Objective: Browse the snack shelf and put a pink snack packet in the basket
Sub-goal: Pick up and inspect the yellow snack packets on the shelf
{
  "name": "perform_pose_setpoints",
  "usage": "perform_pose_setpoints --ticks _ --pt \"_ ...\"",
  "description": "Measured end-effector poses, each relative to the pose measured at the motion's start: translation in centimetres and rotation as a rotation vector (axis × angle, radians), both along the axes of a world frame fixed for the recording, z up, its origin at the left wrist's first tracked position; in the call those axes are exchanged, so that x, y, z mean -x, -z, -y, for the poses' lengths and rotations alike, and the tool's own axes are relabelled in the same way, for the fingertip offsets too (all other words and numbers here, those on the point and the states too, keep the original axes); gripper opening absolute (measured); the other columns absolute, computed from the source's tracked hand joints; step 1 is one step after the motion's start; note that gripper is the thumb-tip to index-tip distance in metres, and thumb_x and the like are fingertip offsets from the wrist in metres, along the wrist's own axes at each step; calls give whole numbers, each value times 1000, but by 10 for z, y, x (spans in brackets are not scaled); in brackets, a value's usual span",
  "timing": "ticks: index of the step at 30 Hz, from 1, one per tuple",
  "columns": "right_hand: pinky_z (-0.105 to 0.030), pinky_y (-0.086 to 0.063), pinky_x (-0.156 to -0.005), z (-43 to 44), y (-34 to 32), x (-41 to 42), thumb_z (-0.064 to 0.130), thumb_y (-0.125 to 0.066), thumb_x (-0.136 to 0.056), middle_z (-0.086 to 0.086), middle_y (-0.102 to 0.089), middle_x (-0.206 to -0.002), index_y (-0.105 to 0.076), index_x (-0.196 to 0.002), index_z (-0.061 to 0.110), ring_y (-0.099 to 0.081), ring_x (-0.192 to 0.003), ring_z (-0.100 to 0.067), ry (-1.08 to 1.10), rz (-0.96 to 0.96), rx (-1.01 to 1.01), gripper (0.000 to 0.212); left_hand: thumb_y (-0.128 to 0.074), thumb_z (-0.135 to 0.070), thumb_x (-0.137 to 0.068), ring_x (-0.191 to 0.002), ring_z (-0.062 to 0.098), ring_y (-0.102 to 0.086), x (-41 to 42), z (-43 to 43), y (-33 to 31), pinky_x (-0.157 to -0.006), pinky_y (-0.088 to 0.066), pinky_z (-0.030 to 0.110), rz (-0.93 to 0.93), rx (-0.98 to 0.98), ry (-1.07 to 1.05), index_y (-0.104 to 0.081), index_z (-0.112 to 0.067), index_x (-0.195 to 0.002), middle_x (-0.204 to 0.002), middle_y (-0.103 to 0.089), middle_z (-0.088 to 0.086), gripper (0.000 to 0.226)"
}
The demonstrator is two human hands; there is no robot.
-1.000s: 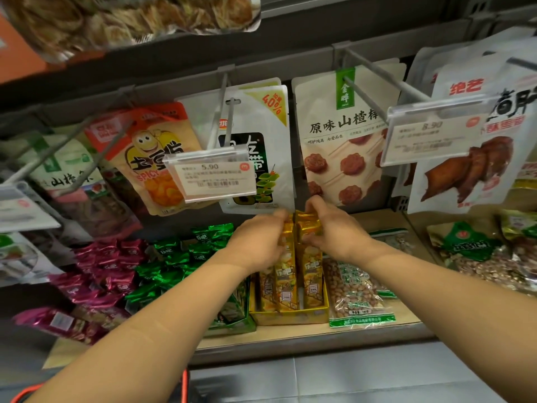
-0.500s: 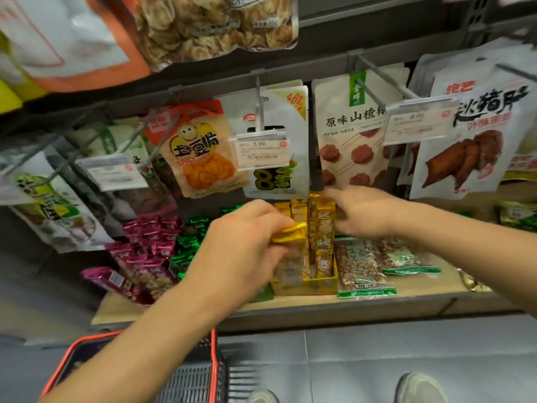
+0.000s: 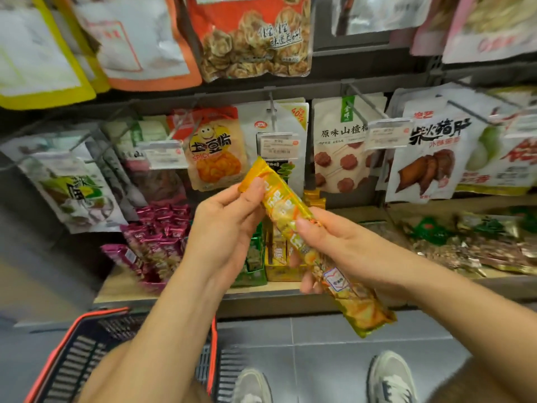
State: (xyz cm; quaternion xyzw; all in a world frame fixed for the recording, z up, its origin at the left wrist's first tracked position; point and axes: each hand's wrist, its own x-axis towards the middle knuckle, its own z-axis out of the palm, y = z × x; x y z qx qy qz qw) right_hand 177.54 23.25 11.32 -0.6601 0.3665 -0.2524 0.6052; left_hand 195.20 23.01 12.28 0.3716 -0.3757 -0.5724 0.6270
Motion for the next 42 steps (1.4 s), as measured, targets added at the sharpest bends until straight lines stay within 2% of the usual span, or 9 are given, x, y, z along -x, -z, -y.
perform_pose_setpoints --ticks 2,7,12,20,27,31,37,40,42 --pt "-30 -53 -53 -7 1 -8 50 -51 -82 -8 -58 -81 -53 -114 16 -62 -58 -13 37 72 2 47 -64 -20 -79 -76 8 -67 -4 -3 -2 -67 -54 19 -73 -41 46 -78 -12 -79 -84 -73 1 17" --pt "-25 -50 -50 -7 7 -6 49 -50 -87 -8 -53 -80 -57 -110 20 -56 -56 -13 62 2 93 38 -67 -19 -70 -61 6 -61 -13 -6 -2 -52 -49 16 -155 -176 33 -77 -14 -68 -70 -66 -1 11" --pt "-26 -49 -51 -2 8 2 55 -47 -87 9 -53 -71 -56 -87 41 -56 -57 -11 25 -121 199 17 -67 -22 -71 -59 2 -60 -24 -2 4 -49 -46 13 117 -107 17 -78 -15 -69 -71 -70 -2 13" --pt "-29 -50 -53 3 11 4 65 -48 -82 11 -57 -68 -51 -87 42 -58 -57 -15 86 -288 393 23 -63 -3 -87 -61 7 -61 -25 6 13 -53 -48 17 424 61 -156 -78 -25 -71 -67 -70 -2 31" --pt "-31 -48 -52 -1 15 7 80 -23 -72 11 -59 -69 -43 -107 38 -58 -58 -6 245 -620 686 58 -77 -46 -73 -75 7 -68 -24 5 13 -65 -53 19 456 42 -41 -77 -30 -84 -80 -74 -3 19" --pt "-37 -50 -55 -5 21 3 80 -19 -75 11 -58 -73 -37 -112 39 -58 -64 -10 267 -691 805 58 -74 -21 -81 -78 9 -69 -14 5 19 -71 -55 22 459 50 -193 -79 -26 -78 -79 -75 0 8" --pt "-31 -53 -64 -1 23 6 70 -44 -81 16 -63 -86 -33 -124 49 -61 -73 -3 155 -575 632 49 -67 -14 -86 -80 10 -69 -11 7 20 -74 -54 22 350 20 -236 -80 -18 -73 -80 -75 4 19" --pt "-18 -49 -59 0 18 13 65 -53 -81 25 -64 -84 -23 -130 64 -65 -69 0 -47 -406 305 57 -64 -11 -89 -74 7 -68 -13 8 17 -68 -52 17 219 -3 -276 -79 -18 -67 -75 -74 1 27" --pt "-22 -53 -62 -1 17 16 59 -55 -83 10 -68 -80 -28 -131 65 -68 -67 -9 -149 -240 59 55 -63 -12 -90 -70 4 -65 -15 10 16 -66 -52 19 129 -34 -313 -78 -20 -63 -70 -71 -4 32"
